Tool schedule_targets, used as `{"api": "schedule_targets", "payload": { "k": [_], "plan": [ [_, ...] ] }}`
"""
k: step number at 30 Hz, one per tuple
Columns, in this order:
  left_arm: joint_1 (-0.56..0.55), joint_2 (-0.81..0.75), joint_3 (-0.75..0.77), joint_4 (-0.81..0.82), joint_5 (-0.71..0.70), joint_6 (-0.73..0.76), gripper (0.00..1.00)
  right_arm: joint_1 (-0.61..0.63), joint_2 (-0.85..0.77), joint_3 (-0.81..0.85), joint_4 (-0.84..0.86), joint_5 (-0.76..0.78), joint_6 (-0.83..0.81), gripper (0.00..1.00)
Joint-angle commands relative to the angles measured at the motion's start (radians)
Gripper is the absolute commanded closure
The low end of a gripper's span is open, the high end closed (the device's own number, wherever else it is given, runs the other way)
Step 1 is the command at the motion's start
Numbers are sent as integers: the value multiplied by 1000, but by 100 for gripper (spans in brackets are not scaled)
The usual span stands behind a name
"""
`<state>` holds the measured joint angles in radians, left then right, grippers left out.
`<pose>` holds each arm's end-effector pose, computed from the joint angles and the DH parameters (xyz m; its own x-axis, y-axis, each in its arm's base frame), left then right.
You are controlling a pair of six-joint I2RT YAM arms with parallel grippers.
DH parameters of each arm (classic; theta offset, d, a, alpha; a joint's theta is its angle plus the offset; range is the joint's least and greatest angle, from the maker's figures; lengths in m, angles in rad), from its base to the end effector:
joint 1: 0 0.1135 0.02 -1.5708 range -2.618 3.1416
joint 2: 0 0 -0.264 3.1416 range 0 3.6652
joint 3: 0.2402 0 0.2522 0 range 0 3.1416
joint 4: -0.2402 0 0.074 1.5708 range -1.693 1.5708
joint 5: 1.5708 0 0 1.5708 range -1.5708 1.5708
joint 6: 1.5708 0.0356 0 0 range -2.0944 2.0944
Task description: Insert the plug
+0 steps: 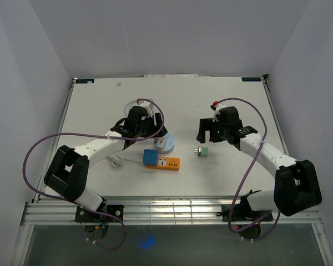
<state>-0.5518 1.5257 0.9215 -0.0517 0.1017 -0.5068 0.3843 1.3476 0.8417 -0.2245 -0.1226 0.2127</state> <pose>0.2795 -0.1763 0.2207 -0.7405 -0.1112 -0.6628 0.2638 0.8590 -0.4388 0.2638 0.1114 0.2318 -0.7009 -0.0575 -0.7109 -0.3157 0.9188 0.2370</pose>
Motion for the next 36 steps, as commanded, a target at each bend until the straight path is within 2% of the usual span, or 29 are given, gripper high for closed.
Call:
{"api": "schedule_targets", "payload": {
  "k": [1, 6, 10, 13, 16, 22, 27, 29, 36],
  "plan": [
    [6, -64, 36, -108, -23, 19, 18, -5, -86, -35, -27, 61, -25, 6],
    [6, -104, 103, -226, -65, 5, 16, -5, -91, -53, -29, 9, -93, 0],
    [6, -147, 129, -286, -77, 8, 16, -5, -79, -49, -39, -29, -116, 10],
    [6, -180, 135, -321, -82, 8, 16, -5, -62, -52, -39, -66, -139, 11],
    [6, -194, 135, -344, -74, 4, 16, -2, -3, 3, -131, -69, -153, 11],
    [6, -222, 108, -346, -48, 1, 16, -2, 25, -12, -197, -40, -86, 12],
    [6, -228, 93, -341, -33, 5, 16, -2, 25, -58, -118, -80, 19, 12],
    [6, -226, 93, -344, -25, 8, 16, 2, 45, -64, -81, -95, 34, 17],
    [6, -239, 88, -352, -20, 21, 16, 37, 113, -56, -26, -42, 97, 20]
  ]
}}
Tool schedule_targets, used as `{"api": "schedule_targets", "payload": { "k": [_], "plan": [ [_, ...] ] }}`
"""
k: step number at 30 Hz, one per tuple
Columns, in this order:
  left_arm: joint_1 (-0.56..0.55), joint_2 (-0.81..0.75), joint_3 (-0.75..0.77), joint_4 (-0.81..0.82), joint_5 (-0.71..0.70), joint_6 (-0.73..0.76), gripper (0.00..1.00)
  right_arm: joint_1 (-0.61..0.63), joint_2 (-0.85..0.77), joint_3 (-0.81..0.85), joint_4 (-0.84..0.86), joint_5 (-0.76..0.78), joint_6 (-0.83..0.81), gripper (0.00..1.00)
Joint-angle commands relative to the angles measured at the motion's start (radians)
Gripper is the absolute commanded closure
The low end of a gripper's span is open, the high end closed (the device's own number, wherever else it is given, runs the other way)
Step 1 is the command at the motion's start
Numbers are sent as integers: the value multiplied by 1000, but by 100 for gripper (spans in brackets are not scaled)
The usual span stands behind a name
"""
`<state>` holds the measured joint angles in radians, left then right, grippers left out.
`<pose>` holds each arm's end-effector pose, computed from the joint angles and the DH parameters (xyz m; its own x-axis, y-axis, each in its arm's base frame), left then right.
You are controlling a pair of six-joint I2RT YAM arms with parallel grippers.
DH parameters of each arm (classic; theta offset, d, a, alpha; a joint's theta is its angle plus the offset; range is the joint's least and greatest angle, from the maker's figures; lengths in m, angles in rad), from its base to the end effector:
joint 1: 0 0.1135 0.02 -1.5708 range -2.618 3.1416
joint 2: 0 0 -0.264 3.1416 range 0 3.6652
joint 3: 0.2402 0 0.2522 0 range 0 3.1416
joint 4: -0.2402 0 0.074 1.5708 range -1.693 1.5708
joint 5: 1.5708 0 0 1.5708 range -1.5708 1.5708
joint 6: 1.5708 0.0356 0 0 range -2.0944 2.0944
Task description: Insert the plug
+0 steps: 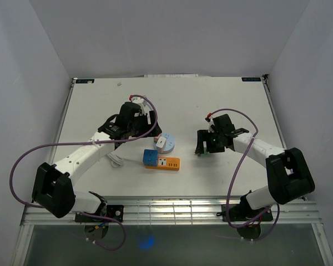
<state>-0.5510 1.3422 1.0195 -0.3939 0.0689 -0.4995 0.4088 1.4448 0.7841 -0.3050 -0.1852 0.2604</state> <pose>0.2493 -0.1561 0.2779 -0.7626 -0.0922 -0.6403 0.2293 0.8870 -0.4009 0.2535 0.1169 0.1828 -0.8546 -0.0944 -0.5107 -0.2761 0.9154 0.2928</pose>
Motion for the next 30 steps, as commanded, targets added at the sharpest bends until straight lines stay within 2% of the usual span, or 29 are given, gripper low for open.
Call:
{"api": "schedule_targets", "payload": {
  "k": [1, 3, 9, 10, 14, 15, 20, 23, 30],
  "plan": [
    [5, -60, -10, -10, 14, 16, 16, 15, 32, 6, 55, 33, 60, 21],
    [5, -64, -10, -14, 15, 18, 16, 25, 49, 26, 53, 64, 80, 27],
    [5, -78, -18, -25, 17, 29, 16, 76, 114, 52, 27, 182, 114, 30],
    [5, -81, -18, -23, 17, 29, 16, 79, 117, 55, 26, 216, 115, 41],
    [5, -86, -16, -20, 49, 30, 16, 88, 95, 49, 32, 243, 115, 58],
    [5, -83, -12, -17, 69, 27, 16, 88, 89, 47, 36, 245, 111, 65],
    [5, -72, 8, -10, 138, 18, 15, 90, 16, 23, 81, 208, 85, 68],
    [2, -80, 1, 48, 221, 21, 15, 90, -69, 1, 102, 196, 71, 68],
    [-4, -8, -23, 153, 393, -68, 12, 99, -205, 55, 138, 1, 19, 68]
  ]
}}
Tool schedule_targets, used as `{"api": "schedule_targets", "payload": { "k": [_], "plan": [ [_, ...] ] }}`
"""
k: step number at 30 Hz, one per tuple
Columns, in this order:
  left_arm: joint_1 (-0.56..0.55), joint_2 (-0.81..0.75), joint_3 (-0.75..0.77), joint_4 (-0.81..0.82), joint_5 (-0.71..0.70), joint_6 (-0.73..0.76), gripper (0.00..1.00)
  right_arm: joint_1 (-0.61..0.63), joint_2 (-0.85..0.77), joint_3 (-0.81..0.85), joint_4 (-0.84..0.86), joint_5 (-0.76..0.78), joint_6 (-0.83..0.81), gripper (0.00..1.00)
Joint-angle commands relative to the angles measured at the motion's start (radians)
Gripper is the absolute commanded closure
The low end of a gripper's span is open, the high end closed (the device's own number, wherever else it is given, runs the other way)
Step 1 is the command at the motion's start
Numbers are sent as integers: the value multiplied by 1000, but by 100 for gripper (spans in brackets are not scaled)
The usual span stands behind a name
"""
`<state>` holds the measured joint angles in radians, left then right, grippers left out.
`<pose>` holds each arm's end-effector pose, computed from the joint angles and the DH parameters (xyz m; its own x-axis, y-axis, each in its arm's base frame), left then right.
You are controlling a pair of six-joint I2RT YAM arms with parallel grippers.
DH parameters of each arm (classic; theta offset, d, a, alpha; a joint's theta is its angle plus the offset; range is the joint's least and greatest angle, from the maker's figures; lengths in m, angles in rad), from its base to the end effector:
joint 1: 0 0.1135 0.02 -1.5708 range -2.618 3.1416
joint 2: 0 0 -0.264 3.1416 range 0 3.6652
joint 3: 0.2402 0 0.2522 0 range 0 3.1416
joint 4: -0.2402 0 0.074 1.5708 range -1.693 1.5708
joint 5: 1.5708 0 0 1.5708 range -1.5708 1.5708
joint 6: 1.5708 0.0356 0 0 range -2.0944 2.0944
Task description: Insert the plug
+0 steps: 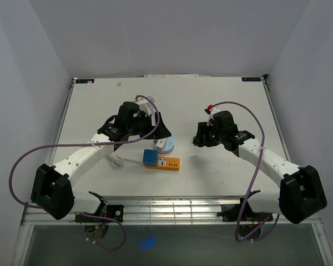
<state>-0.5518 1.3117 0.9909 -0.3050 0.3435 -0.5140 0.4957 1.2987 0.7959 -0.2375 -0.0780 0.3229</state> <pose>0.2414 -0.1627 0.2854 -0.7913 -0.0565 -0.6088 0.3870 0.7246 -0.5703 0.2392 0.1325 0.2285 -0.7292 -0.0346 -0.6834 -0.3094 0.9075 0.2841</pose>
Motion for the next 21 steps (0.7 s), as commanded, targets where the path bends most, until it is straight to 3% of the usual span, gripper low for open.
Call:
{"api": "schedule_targets", "payload": {
  "k": [1, 9, 21],
  "plan": [
    [-3, 41, 18, 64, 135, -76, 12, 18, -70, 46, 78, -112, -57, 68],
    [-56, 133, 101, 118, 176, -190, 12, 102, -136, 43, 145, -138, -182, 68],
    [-76, 198, 114, 165, 255, -205, 14, 167, -134, 80, 145, -151, -226, 68]
  ]
}}
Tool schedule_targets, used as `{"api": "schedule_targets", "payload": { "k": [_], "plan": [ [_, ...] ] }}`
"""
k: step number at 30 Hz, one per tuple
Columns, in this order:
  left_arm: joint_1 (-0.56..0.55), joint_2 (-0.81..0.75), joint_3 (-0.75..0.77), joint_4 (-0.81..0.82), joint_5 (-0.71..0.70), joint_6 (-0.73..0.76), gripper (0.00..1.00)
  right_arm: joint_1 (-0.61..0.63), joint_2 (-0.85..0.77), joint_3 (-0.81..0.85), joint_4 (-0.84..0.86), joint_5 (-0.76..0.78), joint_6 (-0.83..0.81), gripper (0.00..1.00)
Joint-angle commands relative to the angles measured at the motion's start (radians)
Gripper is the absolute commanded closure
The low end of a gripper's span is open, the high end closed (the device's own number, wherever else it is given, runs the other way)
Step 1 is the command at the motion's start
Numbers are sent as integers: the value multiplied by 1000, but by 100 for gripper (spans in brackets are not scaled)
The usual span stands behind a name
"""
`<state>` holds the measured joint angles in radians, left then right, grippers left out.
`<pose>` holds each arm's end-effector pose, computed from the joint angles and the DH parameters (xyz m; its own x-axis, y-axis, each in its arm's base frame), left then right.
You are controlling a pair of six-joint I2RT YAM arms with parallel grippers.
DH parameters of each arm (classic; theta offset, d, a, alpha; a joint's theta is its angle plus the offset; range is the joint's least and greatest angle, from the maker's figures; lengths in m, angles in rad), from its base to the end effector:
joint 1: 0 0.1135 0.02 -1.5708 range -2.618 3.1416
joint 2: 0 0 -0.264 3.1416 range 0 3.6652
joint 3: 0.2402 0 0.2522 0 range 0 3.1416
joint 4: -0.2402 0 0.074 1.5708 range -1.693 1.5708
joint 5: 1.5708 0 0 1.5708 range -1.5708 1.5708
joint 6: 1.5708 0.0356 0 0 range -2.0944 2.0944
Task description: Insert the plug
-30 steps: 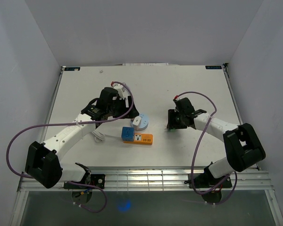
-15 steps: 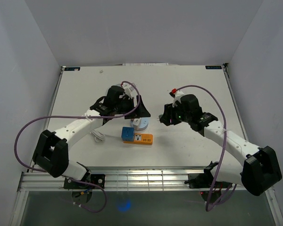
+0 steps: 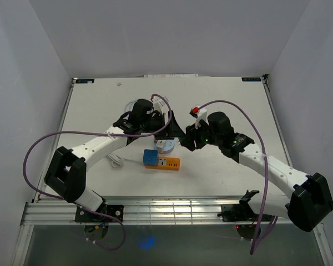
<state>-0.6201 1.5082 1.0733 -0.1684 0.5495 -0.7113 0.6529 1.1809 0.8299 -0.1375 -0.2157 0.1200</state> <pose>0.2633 -0.2109 0.2690 -0.9018 -0.0401 -0.4304 0.3391 0.5516 -0.7620 0.2070 0.1679 0.2788 -0.4591 -0.2039 -0.8647 -0.6936 0.6905 0.2054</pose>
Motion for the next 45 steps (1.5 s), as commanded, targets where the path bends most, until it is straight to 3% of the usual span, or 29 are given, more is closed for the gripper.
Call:
{"api": "schedule_targets", "payload": {
  "k": [1, 11, 12, 18, 22, 26, 30, 31, 32, 34, 38, 45],
  "plan": [
    [-7, 7, 33, 29, 52, -7, 14, 13, -17, 46, 47, -10, -22, 68],
    [-10, 52, 20, 70, 104, -20, 35, 40, -17, 52, 59, -7, -33, 67],
    [-10, 61, 23, 73, 122, -20, 42, 42, -18, 54, 58, -8, -34, 67],
    [-10, 75, 25, 84, 151, -13, 56, 48, -26, 48, 68, -14, -34, 66],
    [-10, 67, 16, 95, 155, -5, 83, 47, -24, 40, 68, -19, -39, 59],
    [-10, 61, -2, 116, 176, 3, 100, 47, -24, 34, 73, -28, -45, 45],
    [-9, 57, -19, 136, 196, 4, 100, 47, -20, 32, 72, -43, -48, 29],
    [-9, 53, -22, 141, 198, 6, 100, 47, -20, 32, 70, -62, -48, 23],
    [-9, 44, -30, 142, 196, 13, 100, 47, -21, 32, 69, -76, -52, 10],
    [-6, 29, -39, 148, 190, 25, 100, 45, -29, 32, 67, -99, -56, 2],
    [17, -19, -64, 152, 171, 68, 100, 30, -59, 38, 61, -143, -49, 6],
    [69, -98, -125, 161, 224, 136, 100, -53, -61, 44, 64, -362, 24, 0]
  ]
}}
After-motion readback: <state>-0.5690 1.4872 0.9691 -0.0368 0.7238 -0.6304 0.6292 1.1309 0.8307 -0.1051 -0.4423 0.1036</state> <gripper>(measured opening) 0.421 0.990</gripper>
